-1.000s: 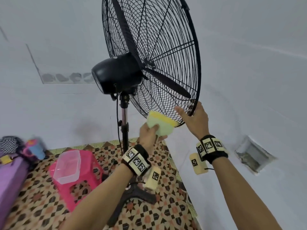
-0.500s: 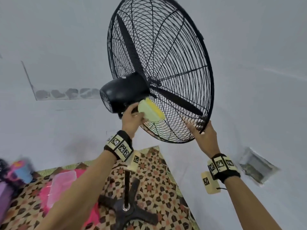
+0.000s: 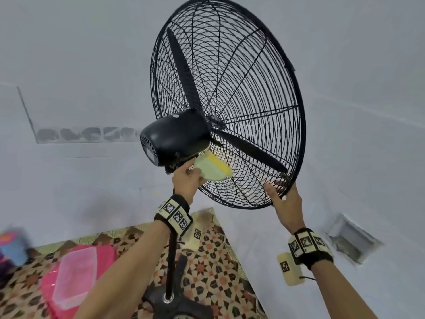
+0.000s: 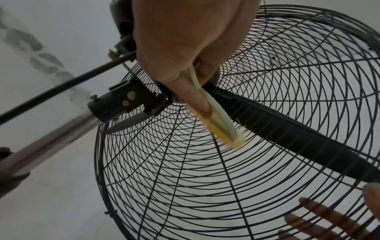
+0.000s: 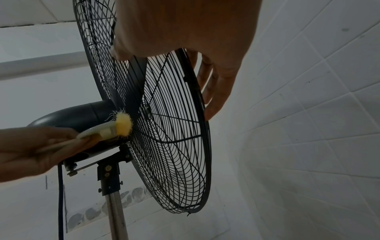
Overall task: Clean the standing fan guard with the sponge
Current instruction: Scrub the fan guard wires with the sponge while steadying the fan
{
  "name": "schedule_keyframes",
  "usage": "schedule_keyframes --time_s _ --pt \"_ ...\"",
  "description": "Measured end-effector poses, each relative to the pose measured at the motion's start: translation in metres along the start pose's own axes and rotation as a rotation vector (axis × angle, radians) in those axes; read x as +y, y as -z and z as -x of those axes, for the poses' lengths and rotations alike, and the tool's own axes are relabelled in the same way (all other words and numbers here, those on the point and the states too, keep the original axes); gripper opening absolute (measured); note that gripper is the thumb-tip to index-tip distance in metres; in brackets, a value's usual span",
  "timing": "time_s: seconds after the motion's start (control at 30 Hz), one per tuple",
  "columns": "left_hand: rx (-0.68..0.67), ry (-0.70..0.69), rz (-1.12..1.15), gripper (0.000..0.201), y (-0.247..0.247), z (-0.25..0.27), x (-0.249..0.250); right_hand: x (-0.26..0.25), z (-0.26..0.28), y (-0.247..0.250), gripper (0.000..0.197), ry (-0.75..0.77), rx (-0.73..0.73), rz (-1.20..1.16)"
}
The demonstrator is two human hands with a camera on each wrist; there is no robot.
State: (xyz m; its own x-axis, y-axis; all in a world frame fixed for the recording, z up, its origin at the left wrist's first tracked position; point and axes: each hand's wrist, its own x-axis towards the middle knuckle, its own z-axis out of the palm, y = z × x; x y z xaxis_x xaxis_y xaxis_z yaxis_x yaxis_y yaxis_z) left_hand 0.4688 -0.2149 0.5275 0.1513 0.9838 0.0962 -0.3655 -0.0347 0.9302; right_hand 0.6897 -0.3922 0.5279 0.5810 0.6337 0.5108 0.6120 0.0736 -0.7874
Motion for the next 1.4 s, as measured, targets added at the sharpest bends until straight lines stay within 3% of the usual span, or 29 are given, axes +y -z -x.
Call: schedule_keyframes --time_s 0.13,0.33,0.47,0.67,0.83,1.0,1.1,1.2,1.3,1.4 --pt "-0.02 -0.101 0.055 0.041 0.001 0.002 0.007 -0.001 0.002 0.0 0.066 0.002 -0.011 -0.013" --pt "-0.018 -0.04 -0.009 0.041 0.005 0.0 -0.006 -0.002 0.001 0.0 0.064 0.001 -0.009 -0.03" --pt "-0.039 -0.138 0.034 0.043 0.005 0.001 0.009 -0.002 0.002 0.001 0.066 0.007 -0.02 -0.018" --pt "0.017 0.022 0.013 0.046 0.003 0.002 -0.006 0.001 0.0 0.0 0.077 -0.004 -0.002 -0.022" --pt "0.014 -0.052 0.034 0.042 -0.002 0.003 0.007 -0.005 -0.001 0.006 0.07 -0.012 -0.043 -0.006" --pt "0.031 -0.015 0.003 0.046 -0.001 0.001 -0.005 -0.01 -0.008 0.01 0.073 -0.048 -0.064 -0.004" --pt "0.033 -0.053 0.022 0.044 -0.004 0.0 0.007 -0.016 -0.01 0.014 0.064 -0.065 -0.081 0.017" --pt "0.028 -0.103 0.054 0.045 -0.007 0.004 0.012 -0.028 -0.015 0.016 0.066 -0.01 -0.013 -0.023" --pt "0.03 -0.065 -0.008 0.046 -0.005 0.003 -0.001 -0.051 -0.028 0.017 0.079 0.088 0.102 -0.074" --pt "0.014 -0.079 -0.028 0.045 -0.006 0.004 0.003 -0.072 -0.044 0.014 0.082 0.107 0.128 -0.133"
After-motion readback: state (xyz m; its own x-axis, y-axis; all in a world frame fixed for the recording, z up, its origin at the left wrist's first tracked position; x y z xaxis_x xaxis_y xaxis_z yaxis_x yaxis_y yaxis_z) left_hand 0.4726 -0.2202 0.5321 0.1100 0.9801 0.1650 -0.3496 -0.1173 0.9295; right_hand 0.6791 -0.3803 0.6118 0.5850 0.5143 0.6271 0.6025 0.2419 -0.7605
